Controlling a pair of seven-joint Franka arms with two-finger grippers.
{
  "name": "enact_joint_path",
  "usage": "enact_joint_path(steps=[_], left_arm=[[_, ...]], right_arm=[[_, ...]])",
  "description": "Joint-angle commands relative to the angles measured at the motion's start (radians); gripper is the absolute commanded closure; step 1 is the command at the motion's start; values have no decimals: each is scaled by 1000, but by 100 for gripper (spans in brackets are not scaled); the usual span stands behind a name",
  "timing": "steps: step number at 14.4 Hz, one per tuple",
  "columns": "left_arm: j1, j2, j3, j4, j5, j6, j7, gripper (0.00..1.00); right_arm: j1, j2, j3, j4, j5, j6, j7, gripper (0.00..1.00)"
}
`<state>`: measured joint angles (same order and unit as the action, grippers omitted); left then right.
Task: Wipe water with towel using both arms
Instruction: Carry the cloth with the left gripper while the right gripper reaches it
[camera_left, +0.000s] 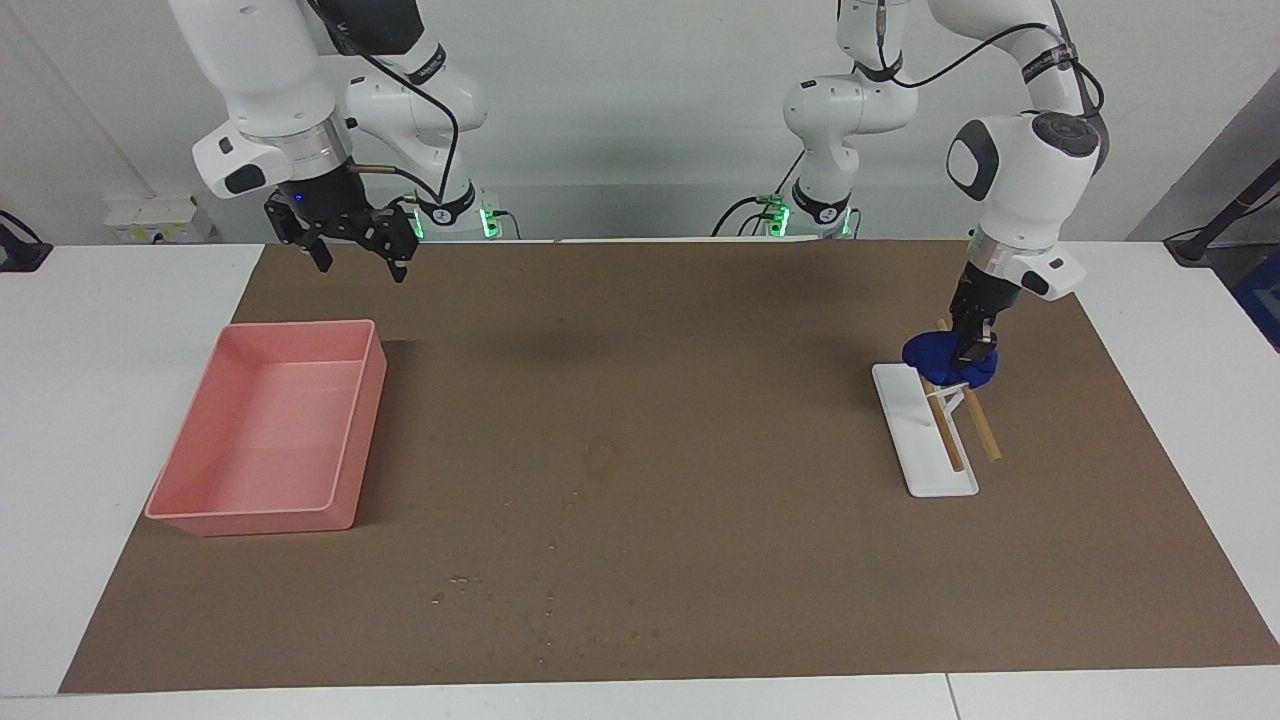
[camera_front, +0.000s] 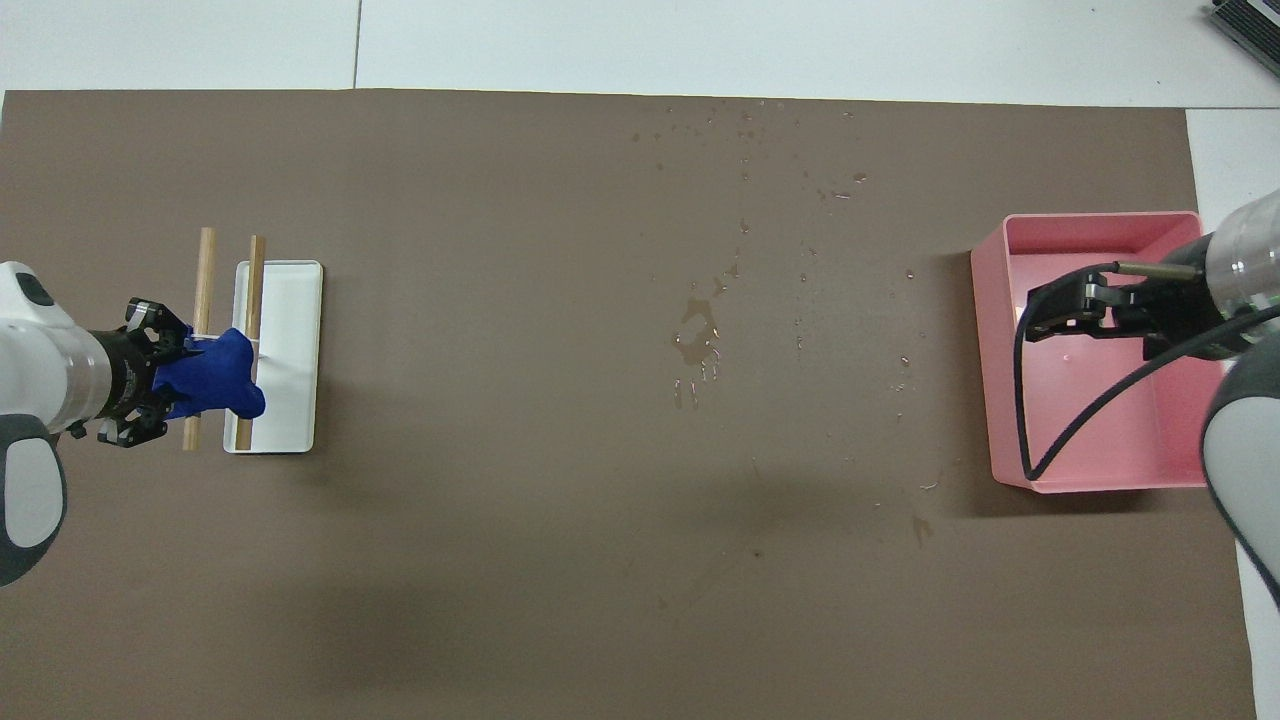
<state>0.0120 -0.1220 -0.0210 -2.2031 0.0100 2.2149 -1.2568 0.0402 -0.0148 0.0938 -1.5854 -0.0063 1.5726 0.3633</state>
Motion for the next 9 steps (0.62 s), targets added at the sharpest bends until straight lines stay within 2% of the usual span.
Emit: enact_joint_path(steps=[1,3,5,9], left_arm=[[-50,80,6,184,-63,-185,-24,100],[-63,87,4,238,-129,-242,-68,100],[-118,76,1,255,-157,-245,-169,100],[-245,65,-17,293,-225,-230,-513,100]], right_arm=[[-2,-11,17,-1,57,18,101,1],[10,-11,40,7,94,39,184,1],[35,-10,40,8,123,52,265,1],[72,7,53,12,282,116,549,2]])
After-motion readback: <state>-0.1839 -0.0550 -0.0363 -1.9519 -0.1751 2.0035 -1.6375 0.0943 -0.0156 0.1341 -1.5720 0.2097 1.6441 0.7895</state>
